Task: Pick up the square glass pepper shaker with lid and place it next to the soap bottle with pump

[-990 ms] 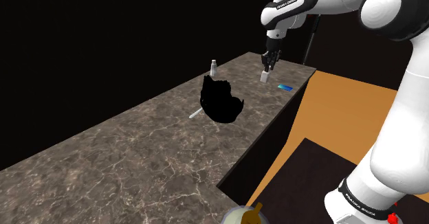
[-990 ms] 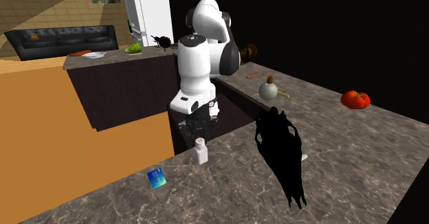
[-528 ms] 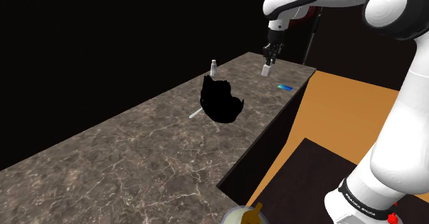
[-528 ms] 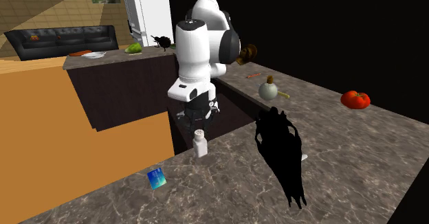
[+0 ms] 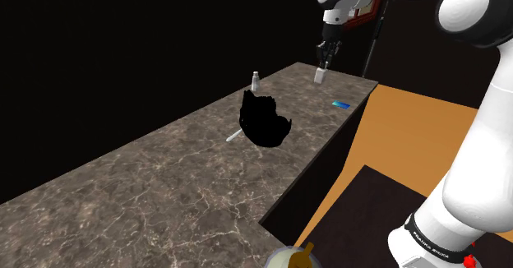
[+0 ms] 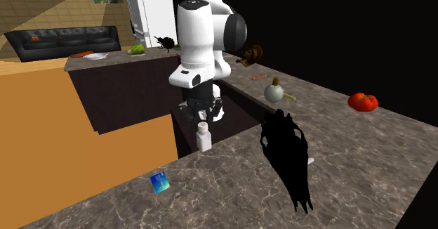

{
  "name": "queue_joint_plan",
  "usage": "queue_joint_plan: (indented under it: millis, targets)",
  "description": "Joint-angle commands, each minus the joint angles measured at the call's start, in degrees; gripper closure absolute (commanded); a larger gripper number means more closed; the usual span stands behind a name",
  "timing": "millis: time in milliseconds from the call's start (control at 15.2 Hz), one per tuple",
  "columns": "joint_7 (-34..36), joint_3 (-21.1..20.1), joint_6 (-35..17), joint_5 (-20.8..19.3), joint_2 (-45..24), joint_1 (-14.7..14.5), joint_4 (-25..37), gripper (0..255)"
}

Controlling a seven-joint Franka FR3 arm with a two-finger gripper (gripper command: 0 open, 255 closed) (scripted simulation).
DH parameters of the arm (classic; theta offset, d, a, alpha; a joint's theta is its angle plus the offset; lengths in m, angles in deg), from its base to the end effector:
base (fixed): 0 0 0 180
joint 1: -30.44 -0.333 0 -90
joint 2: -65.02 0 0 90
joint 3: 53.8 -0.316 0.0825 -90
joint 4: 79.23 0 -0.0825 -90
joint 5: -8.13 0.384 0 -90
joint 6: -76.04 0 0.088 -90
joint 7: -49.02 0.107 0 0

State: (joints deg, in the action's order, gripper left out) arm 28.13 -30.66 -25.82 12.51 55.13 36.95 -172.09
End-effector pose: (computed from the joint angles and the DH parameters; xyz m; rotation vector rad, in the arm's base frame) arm 0.5432 -0.2828 0.5252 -3.1240 0.2557 -0.0029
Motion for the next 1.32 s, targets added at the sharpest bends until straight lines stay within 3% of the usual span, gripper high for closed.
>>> queue_joint_plan:
  millis: [0,924,1254]
  targets:
    - [0.07,0.01,1.65,0.04,-0.17,0.05,1.78,255]
    - [-0.15,0.31,12.73,0.77,-2.10,0.97,14.64,255]
    - [6.39,-2.03,9.33,-3.85,9.59,-3.79,0.55,255]
